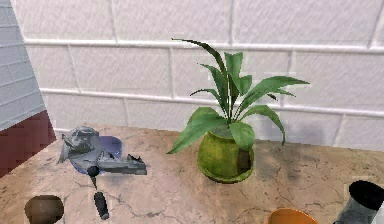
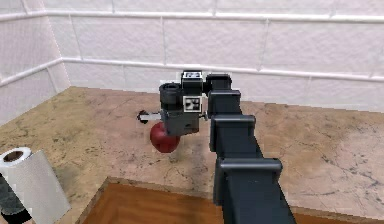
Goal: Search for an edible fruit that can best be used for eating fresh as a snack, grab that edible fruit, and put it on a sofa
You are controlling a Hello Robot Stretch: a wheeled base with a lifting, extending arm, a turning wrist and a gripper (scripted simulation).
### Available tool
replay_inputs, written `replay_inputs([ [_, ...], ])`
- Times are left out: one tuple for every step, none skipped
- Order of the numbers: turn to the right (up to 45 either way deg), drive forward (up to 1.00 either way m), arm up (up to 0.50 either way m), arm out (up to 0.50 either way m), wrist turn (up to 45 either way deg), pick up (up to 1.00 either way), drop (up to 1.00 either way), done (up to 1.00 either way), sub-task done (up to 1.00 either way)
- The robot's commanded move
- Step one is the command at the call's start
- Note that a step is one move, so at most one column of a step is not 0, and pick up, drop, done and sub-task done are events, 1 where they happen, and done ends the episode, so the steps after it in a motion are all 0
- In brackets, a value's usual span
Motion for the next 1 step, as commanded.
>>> replay_inputs([
  [0.0,0.00,-0.10,0.00,0.0,0.00,0.00,0.00,0.00],
])
